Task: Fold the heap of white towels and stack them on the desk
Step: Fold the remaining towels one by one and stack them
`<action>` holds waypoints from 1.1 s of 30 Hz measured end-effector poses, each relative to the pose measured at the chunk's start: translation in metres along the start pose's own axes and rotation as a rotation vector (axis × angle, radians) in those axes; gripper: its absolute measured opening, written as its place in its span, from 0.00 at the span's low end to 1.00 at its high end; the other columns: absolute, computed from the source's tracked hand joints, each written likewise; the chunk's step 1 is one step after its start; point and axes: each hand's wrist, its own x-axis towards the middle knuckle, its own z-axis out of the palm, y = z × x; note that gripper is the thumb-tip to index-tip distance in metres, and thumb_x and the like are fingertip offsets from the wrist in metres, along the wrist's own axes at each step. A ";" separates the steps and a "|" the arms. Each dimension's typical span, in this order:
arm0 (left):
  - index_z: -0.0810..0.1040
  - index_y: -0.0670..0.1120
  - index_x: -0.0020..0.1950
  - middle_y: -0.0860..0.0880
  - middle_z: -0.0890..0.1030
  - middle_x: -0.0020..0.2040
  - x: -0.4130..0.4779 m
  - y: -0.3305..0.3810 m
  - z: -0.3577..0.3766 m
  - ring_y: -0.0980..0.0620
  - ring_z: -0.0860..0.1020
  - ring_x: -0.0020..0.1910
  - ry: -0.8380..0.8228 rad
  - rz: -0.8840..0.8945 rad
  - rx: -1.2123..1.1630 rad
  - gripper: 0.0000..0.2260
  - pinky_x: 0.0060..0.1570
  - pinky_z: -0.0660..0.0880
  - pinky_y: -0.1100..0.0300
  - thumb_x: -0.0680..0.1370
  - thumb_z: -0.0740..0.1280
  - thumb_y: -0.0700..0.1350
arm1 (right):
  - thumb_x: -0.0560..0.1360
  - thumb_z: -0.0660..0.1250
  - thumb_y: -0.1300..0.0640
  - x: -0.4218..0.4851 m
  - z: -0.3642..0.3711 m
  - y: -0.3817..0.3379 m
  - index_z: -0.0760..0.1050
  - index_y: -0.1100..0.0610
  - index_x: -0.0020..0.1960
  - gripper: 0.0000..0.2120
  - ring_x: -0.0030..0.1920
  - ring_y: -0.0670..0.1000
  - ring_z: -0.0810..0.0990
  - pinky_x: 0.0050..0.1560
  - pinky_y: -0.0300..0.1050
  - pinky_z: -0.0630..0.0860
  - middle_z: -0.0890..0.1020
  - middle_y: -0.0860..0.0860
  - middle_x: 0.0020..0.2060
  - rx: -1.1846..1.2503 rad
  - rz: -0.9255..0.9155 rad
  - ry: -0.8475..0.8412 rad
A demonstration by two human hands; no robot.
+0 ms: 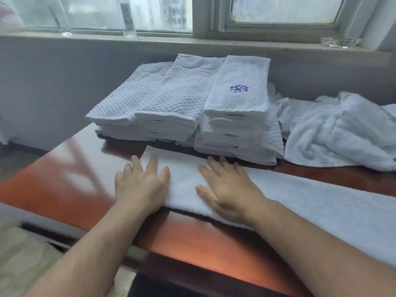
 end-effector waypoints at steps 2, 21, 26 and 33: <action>0.60 0.57 0.77 0.38 0.65 0.73 0.004 -0.009 -0.007 0.38 0.62 0.73 -0.038 -0.043 -0.043 0.23 0.70 0.60 0.42 0.82 0.47 0.60 | 0.83 0.44 0.37 0.001 0.003 0.002 0.48 0.46 0.82 0.30 0.81 0.55 0.44 0.80 0.56 0.41 0.46 0.51 0.82 -0.003 -0.017 0.022; 0.74 0.41 0.43 0.46 0.80 0.36 0.027 -0.016 -0.056 0.48 0.78 0.34 -0.176 -0.078 -0.220 0.17 0.32 0.71 0.60 0.69 0.76 0.51 | 0.80 0.43 0.36 -0.006 0.009 0.004 0.49 0.43 0.81 0.31 0.81 0.50 0.44 0.78 0.49 0.39 0.47 0.46 0.82 0.039 -0.036 0.081; 0.80 0.37 0.45 0.47 0.81 0.38 0.016 -0.029 -0.060 0.47 0.80 0.39 -0.162 0.006 -0.651 0.19 0.45 0.80 0.46 0.61 0.73 0.48 | 0.79 0.45 0.34 -0.007 0.010 0.006 0.54 0.42 0.81 0.32 0.81 0.48 0.47 0.78 0.47 0.40 0.51 0.44 0.82 0.077 -0.048 0.117; 0.83 0.44 0.54 0.44 0.86 0.51 0.009 -0.041 -0.064 0.45 0.86 0.48 -0.361 -0.110 -1.070 0.09 0.53 0.82 0.48 0.82 0.64 0.45 | 0.80 0.63 0.46 -0.017 0.008 0.007 0.83 0.47 0.55 0.11 0.66 0.38 0.69 0.68 0.38 0.67 0.78 0.38 0.60 0.408 -0.095 0.476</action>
